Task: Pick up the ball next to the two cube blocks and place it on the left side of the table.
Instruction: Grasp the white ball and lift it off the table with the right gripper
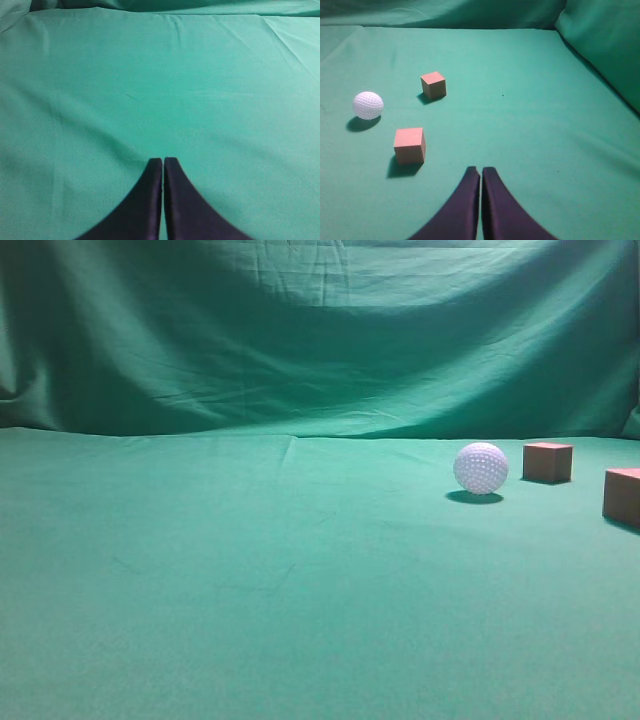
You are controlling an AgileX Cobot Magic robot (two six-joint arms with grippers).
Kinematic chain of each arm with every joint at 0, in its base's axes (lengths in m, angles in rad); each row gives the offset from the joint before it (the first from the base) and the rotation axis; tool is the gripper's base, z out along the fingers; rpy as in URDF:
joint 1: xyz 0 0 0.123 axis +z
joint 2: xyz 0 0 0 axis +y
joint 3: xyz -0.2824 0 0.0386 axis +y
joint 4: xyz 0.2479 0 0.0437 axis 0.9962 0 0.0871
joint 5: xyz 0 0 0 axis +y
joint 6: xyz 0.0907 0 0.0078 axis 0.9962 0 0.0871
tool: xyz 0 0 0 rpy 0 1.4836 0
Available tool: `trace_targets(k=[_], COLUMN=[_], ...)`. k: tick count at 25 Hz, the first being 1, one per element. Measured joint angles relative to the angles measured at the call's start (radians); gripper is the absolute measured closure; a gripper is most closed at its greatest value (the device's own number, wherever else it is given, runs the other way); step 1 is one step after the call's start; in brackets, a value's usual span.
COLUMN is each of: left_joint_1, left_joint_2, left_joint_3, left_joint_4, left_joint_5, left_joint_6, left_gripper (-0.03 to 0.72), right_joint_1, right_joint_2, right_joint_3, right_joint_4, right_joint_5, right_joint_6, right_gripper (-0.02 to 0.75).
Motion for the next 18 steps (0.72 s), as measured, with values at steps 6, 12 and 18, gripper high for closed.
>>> trace_targets(k=[6,12,18], left_joint_1=[0.000,0.000,0.000], left_joint_2=[0.000,0.000,0.000], left_joint_3=[0.000,0.000,0.000], left_joint_4=[0.000,0.000,0.000], left_joint_5=[0.000,0.000,0.000], left_joint_6=[0.000,0.000,0.000], left_gripper=[0.688,0.688,0.688], right_joint_1=[0.000,0.000,0.000], right_joint_2=[0.000,0.000,0.000], right_joint_3=[0.000,0.000,0.000], right_joint_4=[0.000,0.000,0.000], right_joint_5=[0.000,0.000,0.000], right_joint_6=[0.000,0.000,0.000], right_gripper=[0.738,0.738,0.738])
